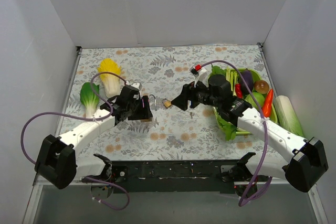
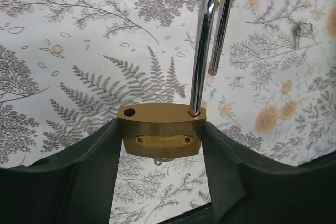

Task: Unlock with the key
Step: Place the lock at the center of the board.

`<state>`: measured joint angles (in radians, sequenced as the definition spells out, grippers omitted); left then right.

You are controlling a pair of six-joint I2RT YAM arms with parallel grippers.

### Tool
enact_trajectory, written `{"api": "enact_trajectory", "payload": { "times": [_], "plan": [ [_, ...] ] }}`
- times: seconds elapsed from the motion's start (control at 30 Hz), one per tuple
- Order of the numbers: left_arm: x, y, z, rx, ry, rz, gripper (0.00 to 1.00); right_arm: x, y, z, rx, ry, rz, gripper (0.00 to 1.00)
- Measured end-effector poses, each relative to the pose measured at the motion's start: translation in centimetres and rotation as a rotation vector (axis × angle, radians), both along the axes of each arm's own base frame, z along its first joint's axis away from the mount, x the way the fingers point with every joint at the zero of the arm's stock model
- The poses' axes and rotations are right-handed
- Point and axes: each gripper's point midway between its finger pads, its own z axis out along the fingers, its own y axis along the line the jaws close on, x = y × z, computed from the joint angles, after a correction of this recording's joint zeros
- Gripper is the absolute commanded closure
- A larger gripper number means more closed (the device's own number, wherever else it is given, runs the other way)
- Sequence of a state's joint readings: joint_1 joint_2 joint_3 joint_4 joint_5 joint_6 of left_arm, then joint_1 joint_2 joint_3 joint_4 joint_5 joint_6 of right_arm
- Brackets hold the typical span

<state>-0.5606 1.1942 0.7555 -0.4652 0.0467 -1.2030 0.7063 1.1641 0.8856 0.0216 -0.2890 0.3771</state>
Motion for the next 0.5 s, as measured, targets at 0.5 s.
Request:
{"api": "enact_trajectory", "payload": {
  "times": [0.5],
  "plan": [
    [3.3, 2.4, -2.8, 0.181, 0.148, 0.005, 1.0, -0.2, -0.9, -0.1, -0.009, -0.007, -0.022, 0.27]
  ]
}}
